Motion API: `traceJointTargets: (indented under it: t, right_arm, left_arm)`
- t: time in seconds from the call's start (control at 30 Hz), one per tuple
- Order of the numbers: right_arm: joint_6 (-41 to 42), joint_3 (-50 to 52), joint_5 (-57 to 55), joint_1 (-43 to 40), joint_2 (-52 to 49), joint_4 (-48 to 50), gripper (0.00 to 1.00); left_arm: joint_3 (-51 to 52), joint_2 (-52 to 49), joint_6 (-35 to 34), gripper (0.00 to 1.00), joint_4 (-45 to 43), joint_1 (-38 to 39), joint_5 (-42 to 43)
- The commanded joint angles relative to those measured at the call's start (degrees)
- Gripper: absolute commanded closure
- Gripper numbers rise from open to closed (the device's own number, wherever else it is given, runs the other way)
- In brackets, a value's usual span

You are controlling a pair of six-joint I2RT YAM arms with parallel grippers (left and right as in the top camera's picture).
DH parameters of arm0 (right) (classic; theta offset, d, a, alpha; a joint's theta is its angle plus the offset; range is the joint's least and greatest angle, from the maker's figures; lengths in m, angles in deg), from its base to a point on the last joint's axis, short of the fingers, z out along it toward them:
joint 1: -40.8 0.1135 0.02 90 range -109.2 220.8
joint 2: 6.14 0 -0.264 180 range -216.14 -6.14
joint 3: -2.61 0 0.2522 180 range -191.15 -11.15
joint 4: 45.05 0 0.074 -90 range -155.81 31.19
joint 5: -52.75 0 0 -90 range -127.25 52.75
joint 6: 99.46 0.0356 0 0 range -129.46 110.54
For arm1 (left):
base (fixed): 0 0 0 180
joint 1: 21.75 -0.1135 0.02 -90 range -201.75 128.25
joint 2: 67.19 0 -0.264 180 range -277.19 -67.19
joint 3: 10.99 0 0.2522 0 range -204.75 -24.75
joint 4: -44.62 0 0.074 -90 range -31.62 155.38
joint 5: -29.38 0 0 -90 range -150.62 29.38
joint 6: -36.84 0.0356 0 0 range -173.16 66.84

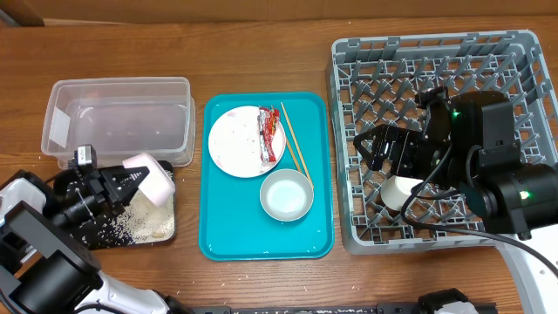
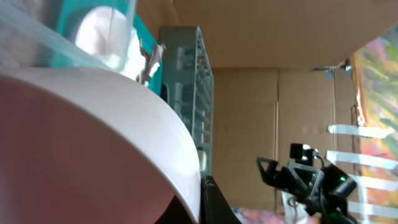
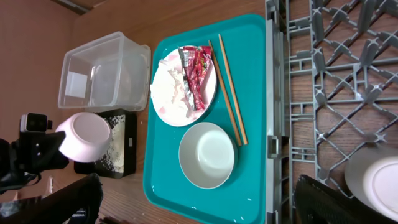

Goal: Sort waste into correct bins and load items into the dishwasher
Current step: 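Tip the pink bowl over the black tray to dump the rice, then set the pink bowl back on the teal tray with the left gripper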

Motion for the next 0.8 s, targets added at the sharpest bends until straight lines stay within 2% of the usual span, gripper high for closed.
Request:
traceJointTargets:
  t: [0.0, 0.03, 0.1, 0.13, 0.2, 0.27, 0.33, 0.4, 0.43, 0.5, 0.63, 0.7, 0.77]
  right_arm:
    - [-0.6, -0.5, 0.3, 0.3, 0.4, 0.0, 0.0]
    - [-0.6, -0.5, 0.3, 0.3, 0.4, 0.0, 0.0]
    - [-0.6, -0.5, 0.4, 0.3, 0.4, -0.1, 0.0]
    - [-0.6, -0.5, 0.4, 0.3, 0.4, -0.2, 0.0]
    - [-0.6, -0.5, 0.3, 0.3, 0.4, -0.4, 0.0]
    - [-0.6, -0.5, 0.3, 0.3, 0.4, -0.2, 0.0]
    - [-0.6, -0.5, 0.3, 0.3, 0.4, 0.0, 0.0]
    - [-0.6, -0.5, 0.3, 0.3, 0.4, 0.0, 0.0]
    - [-0.6, -0.5, 0.3, 0.3, 0.4, 0.0, 0.0]
    - [-0.6, -0.5, 0.3, 0.3, 0.4, 0.0, 0.0]
    - [-0.6, -0.5, 0.3, 0.3, 0.4, 0.0, 0.0]
    - [-0.6, -0.5, 0.3, 0.3, 0.4, 0.0, 0.0]
    - [-0.6, -0.5, 0.3, 0.3, 0.4, 0.0, 0.0]
  left_arm:
    - [0.1, 3.0, 5.0, 0.96, 0.4, 4.0, -2.3]
    - [-0.4, 4.0, 5.0, 0.96, -0.9, 5.2, -2.3]
    - [-1.0, 4.5, -6.7, 0.96, -6.9, 5.6, -3.2]
    - [-1.0, 4.5, -8.3, 0.96, -7.1, 5.8, -3.3]
    - [-1.0, 5.1, -4.4, 0.96, -4.4, 7.5, -4.8]
    - [-1.1, 7.4, -4.7, 0.96, -3.9, 10.4, -6.9]
    - [-1.4, 10.6, -8.2, 0.96, -4.3, 12.9, -8.6]
    - [-1.7, 13.7, -14.4, 0.96, -6.9, 15.4, -10.8]
    - [-1.7, 15.5, -19.6, 0.96, -9.5, 17.1, -13.2]
    - [-1.7, 19.9, -37.2, 0.96, -17.8, 22.9, -24.9]
    - [-1.7, 24.6, -55.6, 0.96, -25.2, 38.4, -43.1]
    - [-1.1, 24.3, -67.4, 0.96, -29.8, 51.6, -57.6]
    - [0.3, 23.6, -74.5, 0.96, -33.1, 60.5, -68.1]
